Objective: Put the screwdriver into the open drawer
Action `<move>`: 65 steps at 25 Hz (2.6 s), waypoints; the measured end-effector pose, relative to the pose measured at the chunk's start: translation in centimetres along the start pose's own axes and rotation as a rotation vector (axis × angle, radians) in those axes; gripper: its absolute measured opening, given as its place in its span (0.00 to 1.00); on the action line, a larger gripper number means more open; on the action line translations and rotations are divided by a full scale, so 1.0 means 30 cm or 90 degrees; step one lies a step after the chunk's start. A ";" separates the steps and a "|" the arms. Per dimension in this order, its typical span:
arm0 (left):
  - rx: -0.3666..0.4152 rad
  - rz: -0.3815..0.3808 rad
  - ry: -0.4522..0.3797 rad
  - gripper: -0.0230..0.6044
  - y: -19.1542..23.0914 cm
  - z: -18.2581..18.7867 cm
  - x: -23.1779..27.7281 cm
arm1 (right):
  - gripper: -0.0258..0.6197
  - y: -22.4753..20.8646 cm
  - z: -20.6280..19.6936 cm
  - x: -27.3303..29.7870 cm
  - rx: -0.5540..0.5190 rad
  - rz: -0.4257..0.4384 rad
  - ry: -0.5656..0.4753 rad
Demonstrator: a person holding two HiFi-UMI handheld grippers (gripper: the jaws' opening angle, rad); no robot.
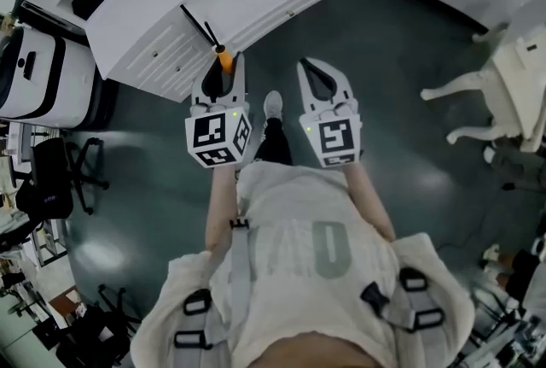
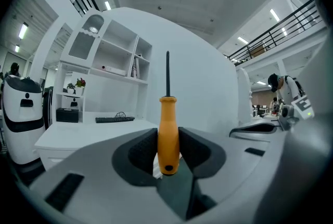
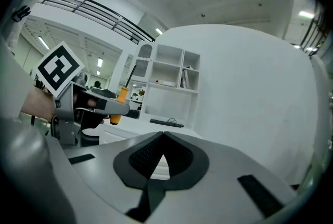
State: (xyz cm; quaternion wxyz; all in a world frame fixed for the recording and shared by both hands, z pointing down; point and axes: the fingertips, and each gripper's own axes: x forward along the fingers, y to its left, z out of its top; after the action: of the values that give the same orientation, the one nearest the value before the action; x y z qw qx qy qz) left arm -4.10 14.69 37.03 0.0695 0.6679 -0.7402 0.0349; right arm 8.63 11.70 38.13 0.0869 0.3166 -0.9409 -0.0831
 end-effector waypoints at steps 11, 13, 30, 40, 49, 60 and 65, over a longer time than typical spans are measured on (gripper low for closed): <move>-0.022 -0.017 -0.001 0.23 0.226 0.107 0.393 | 0.05 -0.188 0.053 0.436 0.029 -0.034 0.021; -0.023 -0.020 -0.003 0.23 0.273 0.132 0.477 | 0.05 -0.226 0.073 0.522 0.018 -0.032 0.023; 0.007 -0.038 0.002 0.23 0.462 0.240 0.936 | 0.05 -0.500 0.142 1.024 -0.006 -0.042 0.021; 0.022 -0.007 0.002 0.23 0.447 0.273 0.997 | 0.05 -0.604 0.156 1.056 0.020 -0.053 -0.012; 0.021 0.011 0.011 0.23 0.425 0.240 1.018 | 0.05 -0.605 0.161 1.063 0.023 -0.026 -0.032; 0.087 -0.012 0.003 0.23 0.465 0.326 1.104 | 0.05 -0.543 0.166 1.091 0.025 0.010 -0.032; 0.129 -0.080 0.062 0.23 0.419 0.247 1.168 | 0.05 -0.548 0.161 1.084 0.034 -0.001 -0.020</move>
State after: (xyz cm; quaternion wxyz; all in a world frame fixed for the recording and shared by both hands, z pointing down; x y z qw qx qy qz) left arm -20.44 -19.52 35.47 0.0397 0.7142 -0.6851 0.1376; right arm -8.38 -20.58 33.59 0.0632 0.3181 -0.9439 -0.0629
